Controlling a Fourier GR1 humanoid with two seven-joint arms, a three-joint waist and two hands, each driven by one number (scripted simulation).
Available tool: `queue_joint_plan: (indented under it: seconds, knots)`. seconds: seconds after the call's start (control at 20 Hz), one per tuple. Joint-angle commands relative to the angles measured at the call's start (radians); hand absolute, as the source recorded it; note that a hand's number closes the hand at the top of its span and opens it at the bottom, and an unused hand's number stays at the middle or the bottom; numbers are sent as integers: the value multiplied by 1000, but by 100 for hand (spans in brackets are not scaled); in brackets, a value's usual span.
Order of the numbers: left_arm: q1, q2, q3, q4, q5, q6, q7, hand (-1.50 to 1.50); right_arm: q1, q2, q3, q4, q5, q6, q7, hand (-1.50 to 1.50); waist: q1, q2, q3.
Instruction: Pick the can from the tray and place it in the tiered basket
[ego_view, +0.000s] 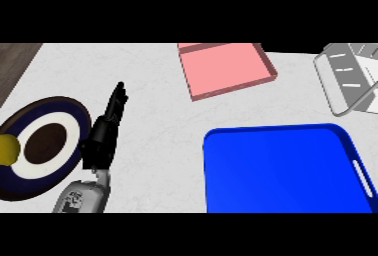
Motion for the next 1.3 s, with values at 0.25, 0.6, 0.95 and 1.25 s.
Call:
queue_joint_plan:
  seconds: [0.25,0.6,0.95,1.25]
  knots:
    - [-42,-5,12,8,-1,3,19,0,-67,12,-141,154,-123,-6,2,-150,4,6,2]
    - [-31,-6,24,19,13,-2,10,0,-20,-81,-299,191,-250,-133,48,-150,-9,7,3]
    - [43,13,21,-36,9,-7,-7,0,131,-250,-436,275,-370,-54,76,-150,-31,0,6]
    - [52,1,35,-26,10,14,-7,0,353,-304,-541,312,-473,49,-54,-150,-56,-3,10]
